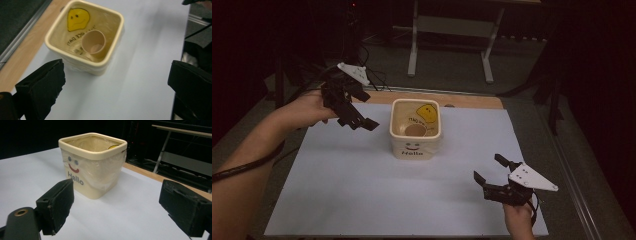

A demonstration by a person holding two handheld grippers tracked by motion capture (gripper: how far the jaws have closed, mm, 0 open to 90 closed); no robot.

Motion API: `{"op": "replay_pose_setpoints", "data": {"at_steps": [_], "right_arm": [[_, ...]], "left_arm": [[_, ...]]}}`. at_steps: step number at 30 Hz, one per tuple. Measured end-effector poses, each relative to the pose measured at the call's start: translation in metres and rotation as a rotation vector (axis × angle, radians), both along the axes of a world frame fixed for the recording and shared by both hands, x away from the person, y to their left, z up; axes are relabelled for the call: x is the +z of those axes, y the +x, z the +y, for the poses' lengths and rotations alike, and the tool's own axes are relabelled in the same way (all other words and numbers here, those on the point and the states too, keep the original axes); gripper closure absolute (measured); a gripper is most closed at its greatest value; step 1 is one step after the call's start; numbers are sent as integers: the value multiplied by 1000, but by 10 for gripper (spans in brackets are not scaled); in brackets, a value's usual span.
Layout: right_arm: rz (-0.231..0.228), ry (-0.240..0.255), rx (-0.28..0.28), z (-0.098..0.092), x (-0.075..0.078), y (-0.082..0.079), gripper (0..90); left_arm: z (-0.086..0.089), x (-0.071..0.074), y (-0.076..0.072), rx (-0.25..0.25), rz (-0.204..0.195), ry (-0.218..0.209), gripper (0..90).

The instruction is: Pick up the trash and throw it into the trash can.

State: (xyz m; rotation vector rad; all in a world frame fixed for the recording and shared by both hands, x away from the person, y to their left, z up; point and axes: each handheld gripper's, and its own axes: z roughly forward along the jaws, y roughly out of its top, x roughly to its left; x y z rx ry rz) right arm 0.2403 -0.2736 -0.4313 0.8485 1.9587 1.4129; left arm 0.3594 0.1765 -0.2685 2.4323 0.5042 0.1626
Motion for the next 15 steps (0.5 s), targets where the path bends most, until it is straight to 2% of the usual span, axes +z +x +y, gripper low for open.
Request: {"op": "replay_pose_setpoints", "data": {"at_steps": [2,4,10,11,15], "right_arm": [[-2,-3,1,0,0,0,126],[-2,-2,2,0,0,0,126],[2,1,0,1,0,0,126],[-1,-2,0,1,0,0,126],[1,-1,0,1,0,0,126]], "left_arm": [[3,-4,-4,3,-11,-1,19],[5,-8,-9,-5,-1,-16,20],[10,-16,-21,-19,-5,-15,20],[12,-20,-26,-15,-5,-39,20],[16,-26,-32,-11,-13,-35,20]]}}
